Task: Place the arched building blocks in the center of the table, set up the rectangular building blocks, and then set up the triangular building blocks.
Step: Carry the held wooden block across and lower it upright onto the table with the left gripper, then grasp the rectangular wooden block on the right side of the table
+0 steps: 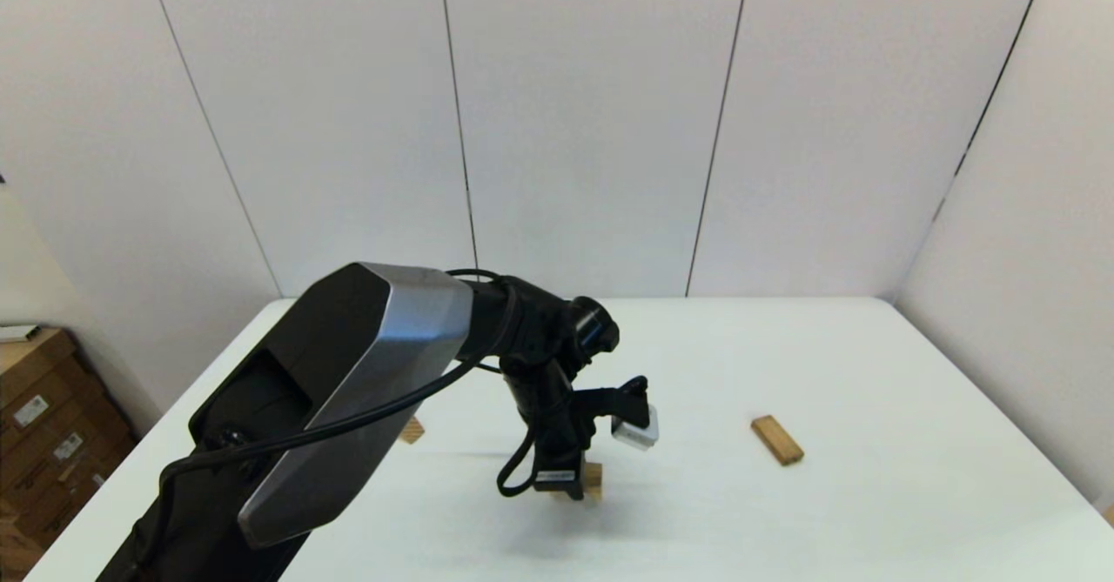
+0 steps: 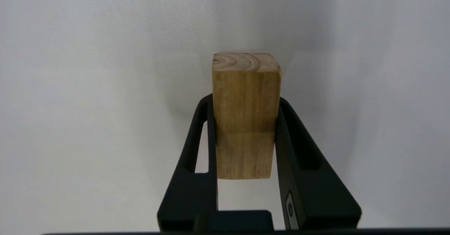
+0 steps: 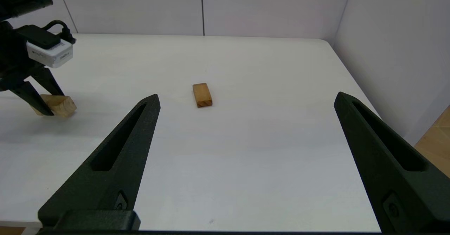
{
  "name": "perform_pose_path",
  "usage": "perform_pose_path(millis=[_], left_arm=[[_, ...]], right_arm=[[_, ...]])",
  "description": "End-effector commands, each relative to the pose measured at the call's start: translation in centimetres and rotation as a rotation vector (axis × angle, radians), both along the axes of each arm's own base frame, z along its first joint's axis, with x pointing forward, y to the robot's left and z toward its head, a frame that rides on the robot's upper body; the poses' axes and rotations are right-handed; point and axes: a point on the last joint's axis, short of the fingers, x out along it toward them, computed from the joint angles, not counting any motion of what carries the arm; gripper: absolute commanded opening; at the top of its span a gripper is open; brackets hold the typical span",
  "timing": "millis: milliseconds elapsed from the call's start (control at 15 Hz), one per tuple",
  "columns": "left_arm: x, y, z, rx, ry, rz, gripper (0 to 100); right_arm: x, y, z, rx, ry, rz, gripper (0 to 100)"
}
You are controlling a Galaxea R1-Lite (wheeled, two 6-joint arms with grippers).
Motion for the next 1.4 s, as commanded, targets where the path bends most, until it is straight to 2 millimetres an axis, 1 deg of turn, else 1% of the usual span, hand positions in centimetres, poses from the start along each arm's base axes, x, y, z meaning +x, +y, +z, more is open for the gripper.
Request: perform_pose_path(millis=[67,867,933,1200,1400], left_arm=[[-0.1,0.0,0.3,0.003,-0.005,-0.005,0],[0.0,0.0,0.2,0.021,-0.030,0.001,0],[0.0,0.0,0.2,0.021,-0.031,-0.001,100],[0.1,0.0,0.3,0.019,-0.032,0.002,100],[0.1,0.2,1.2,0.008,-0.042,0.015,100]], right_arm=[[0.0,0.0,0.0,-0.001,-0.002,0.000,100],[0.0,0.0,0.0,-0.001,-0.002,-0.001,100],[0.0,0.0,0.0,-0.001,-0.001,0.000,100],[0.0,0.0,0.0,-0.001,-0.002,0.002,100],[0.0,0.0,0.0,-0.001,-0.001,0.000,100]])
